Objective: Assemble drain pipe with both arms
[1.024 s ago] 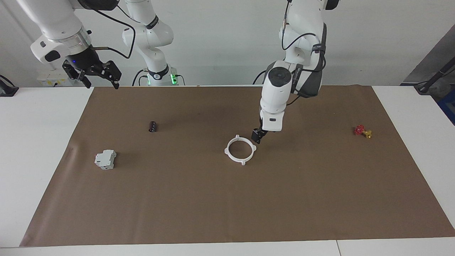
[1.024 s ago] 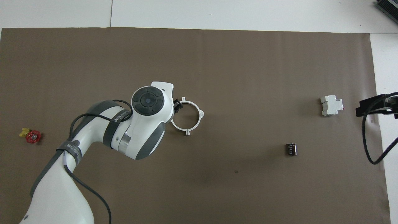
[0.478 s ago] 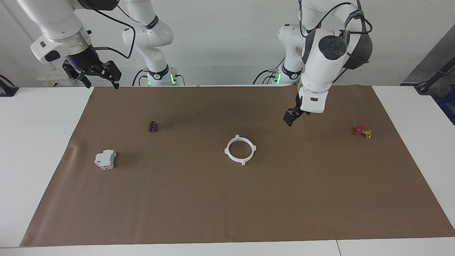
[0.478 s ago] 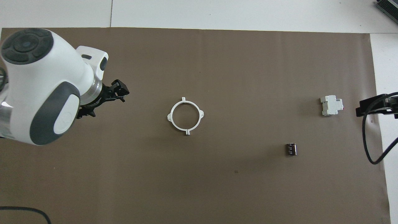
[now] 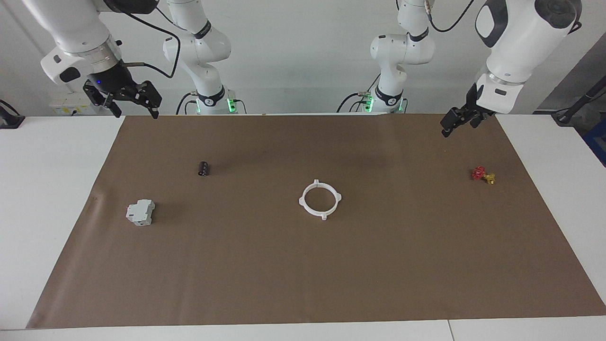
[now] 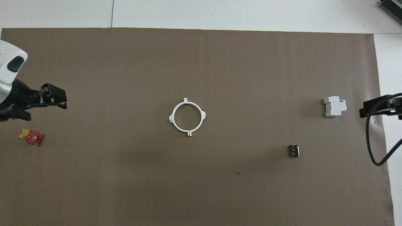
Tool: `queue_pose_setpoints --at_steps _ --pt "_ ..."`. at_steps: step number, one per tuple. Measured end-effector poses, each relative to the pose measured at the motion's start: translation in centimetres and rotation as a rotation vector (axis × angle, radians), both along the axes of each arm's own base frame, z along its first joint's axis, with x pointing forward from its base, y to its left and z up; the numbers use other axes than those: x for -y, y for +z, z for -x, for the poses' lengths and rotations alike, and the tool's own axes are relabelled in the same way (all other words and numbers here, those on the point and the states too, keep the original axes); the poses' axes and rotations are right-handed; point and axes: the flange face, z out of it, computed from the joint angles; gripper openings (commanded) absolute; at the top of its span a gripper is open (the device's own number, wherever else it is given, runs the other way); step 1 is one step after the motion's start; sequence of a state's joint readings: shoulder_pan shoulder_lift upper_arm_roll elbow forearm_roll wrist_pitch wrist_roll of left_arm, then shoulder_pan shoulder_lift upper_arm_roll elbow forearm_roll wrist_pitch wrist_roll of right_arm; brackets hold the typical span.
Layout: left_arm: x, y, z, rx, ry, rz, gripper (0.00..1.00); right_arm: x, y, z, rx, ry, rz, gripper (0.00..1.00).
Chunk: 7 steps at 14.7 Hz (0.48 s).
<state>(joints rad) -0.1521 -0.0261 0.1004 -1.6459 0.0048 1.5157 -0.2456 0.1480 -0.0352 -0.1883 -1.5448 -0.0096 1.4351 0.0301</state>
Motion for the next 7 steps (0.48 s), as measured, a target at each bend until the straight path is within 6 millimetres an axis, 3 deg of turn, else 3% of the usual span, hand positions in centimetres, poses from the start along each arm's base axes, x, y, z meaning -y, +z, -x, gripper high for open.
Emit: queue_pose_setpoints --at_steps 2,5,7 --pt "-1.9 1.1 0.0 -0.003 -0.090 0.013 1.00 0.0 0.0 0.0 0.000 0.000 0.000 1.00" --pt "-4.1 4.5 0.1 0.054 -0.149 0.017 1.00 0.0 0.0 0.0 0.000 0.000 0.000 1.00" --pt "-3.9 4.2 0.3 0.058 -0.164 0.019 1.00 0.0 0.0 0.0 0.000 0.000 0.000 1.00"
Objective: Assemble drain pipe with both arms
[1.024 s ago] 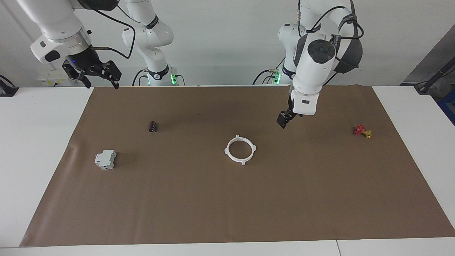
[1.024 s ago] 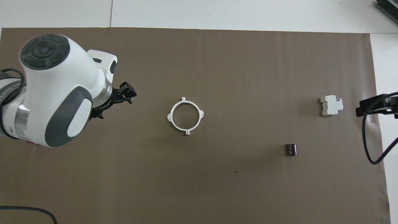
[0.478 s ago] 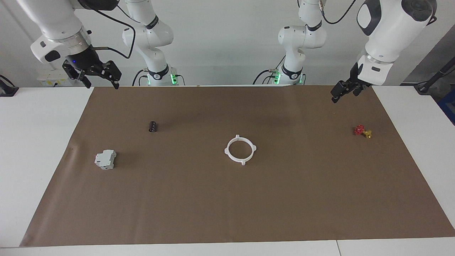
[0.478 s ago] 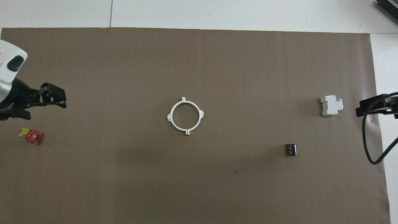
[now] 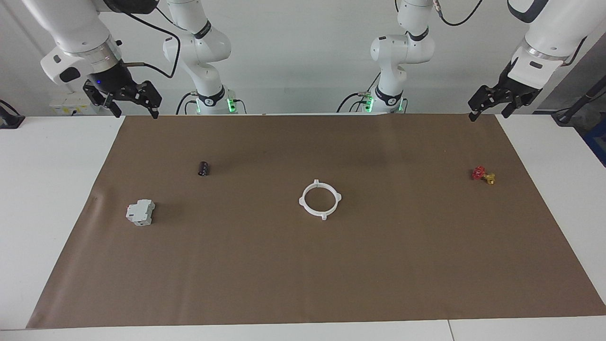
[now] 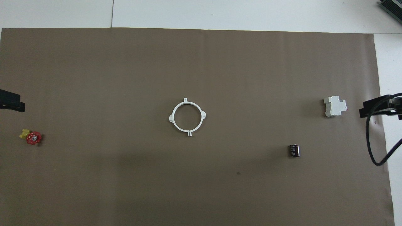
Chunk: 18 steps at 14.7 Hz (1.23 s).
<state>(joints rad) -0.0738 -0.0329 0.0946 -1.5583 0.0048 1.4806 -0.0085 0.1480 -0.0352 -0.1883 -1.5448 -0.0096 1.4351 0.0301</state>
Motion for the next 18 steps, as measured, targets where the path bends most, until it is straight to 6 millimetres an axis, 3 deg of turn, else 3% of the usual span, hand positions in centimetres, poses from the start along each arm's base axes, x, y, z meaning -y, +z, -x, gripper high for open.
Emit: queue_pose_setpoints --at_steps 4,9,13,18 --pt "1.2 -3.6 -0.5 -0.007 -0.024 0.000 1.00 0.0 0.0 0.0 0.000 0.000 0.000 1.00" --pt "1.6 -5.8 -1.4 -0.032 -0.039 -0.001 1.00 0.0 0.0 0.0 0.000 0.000 0.000 1.00" --pt "1.5 -5.4 -1.8 -0.016 -0.168 0.005 1.00 0.0 0.0 0.0 0.000 0.000 0.000 1.00" --pt "1.3 -5.1 -2.0 0.002 -0.189 0.004 1.00 0.0 0.0 0.0 0.000 0.000 0.000 1.00"
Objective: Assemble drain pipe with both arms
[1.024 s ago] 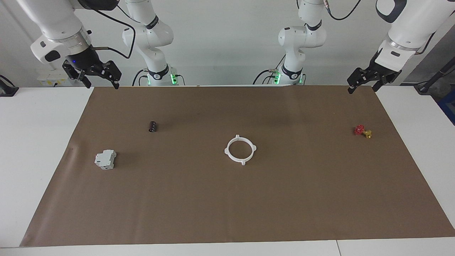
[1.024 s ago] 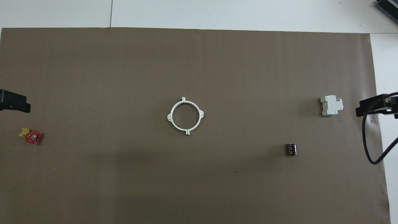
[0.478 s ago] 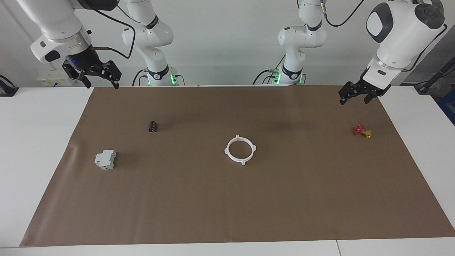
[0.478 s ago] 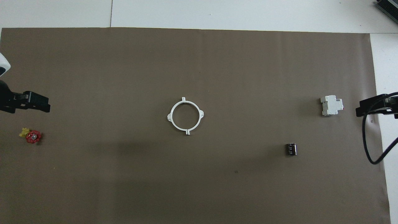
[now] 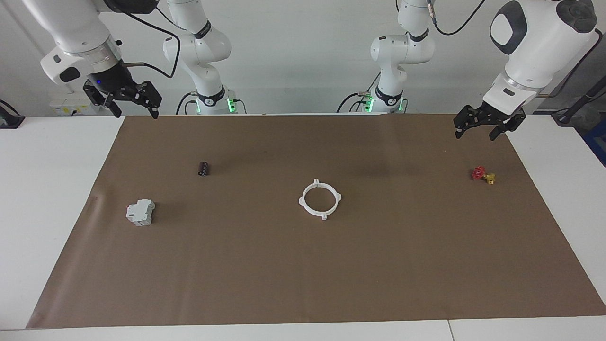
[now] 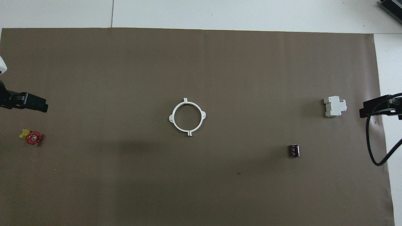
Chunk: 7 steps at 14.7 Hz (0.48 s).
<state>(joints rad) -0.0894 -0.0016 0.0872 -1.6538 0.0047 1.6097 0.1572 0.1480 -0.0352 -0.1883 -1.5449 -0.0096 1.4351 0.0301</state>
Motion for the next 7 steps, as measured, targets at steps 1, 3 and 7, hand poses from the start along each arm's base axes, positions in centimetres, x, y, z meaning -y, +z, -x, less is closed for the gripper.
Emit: queue_pose_setpoints --at_steps 1,3,7 --pt "-0.12 0.02 -0.03 0.003 0.002 0.000 1.00 0.00 0.00 0.00 0.000 0.000 0.000 1.00" --pt "-0.49 0.03 -0.04 0.004 0.008 0.000 1.00 0.00 0.00 0.00 0.000 0.000 0.000 1.00" --pt "-0.57 0.04 -0.05 0.005 0.010 0.000 1.00 0.00 0.00 0.00 0.000 0.000 0.000 1.00"
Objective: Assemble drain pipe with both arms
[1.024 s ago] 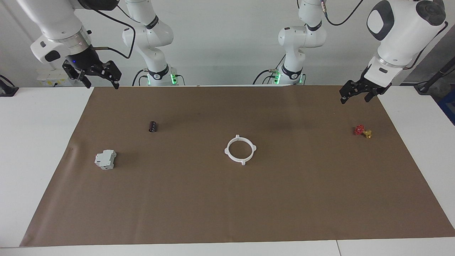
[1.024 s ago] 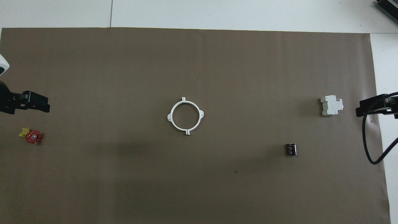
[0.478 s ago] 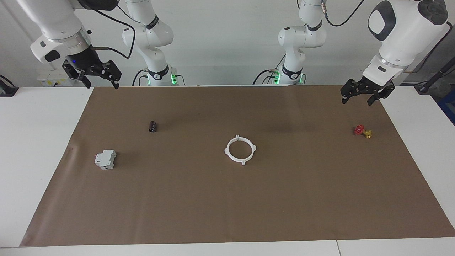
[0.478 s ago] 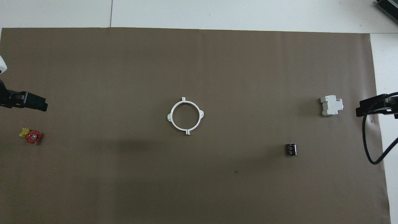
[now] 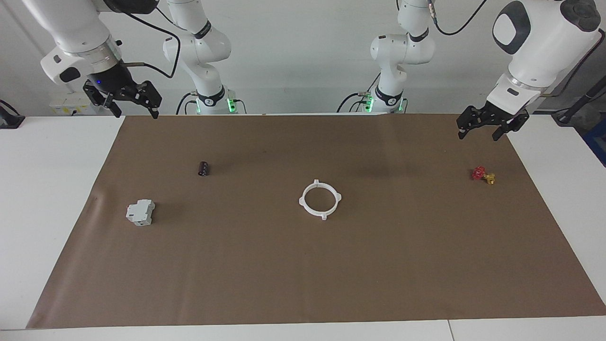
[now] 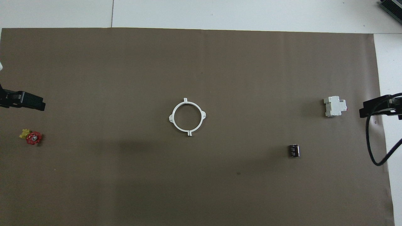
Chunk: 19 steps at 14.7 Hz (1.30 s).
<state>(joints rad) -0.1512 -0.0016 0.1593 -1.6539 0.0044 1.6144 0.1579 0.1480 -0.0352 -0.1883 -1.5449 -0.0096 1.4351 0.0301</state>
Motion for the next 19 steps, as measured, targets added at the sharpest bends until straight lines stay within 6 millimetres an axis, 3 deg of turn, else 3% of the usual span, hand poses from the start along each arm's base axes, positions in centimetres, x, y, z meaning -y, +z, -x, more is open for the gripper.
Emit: queue_pose_setpoints --at_steps 8,13,19 --pt "0.6 0.1 -0.1 0.012 0.031 -0.001 1.00 0.0 0.0 0.0 0.000 0.000 0.000 1.00" --pt "4.3 0.1 -0.1 0.019 0.050 -0.001 1.00 0.0 0.0 0.0 0.000 0.000 0.000 1.00" --pt "2.7 1.0 -0.2 0.028 0.081 -0.001 1.00 0.0 0.0 0.0 0.000 0.000 0.000 1.00"
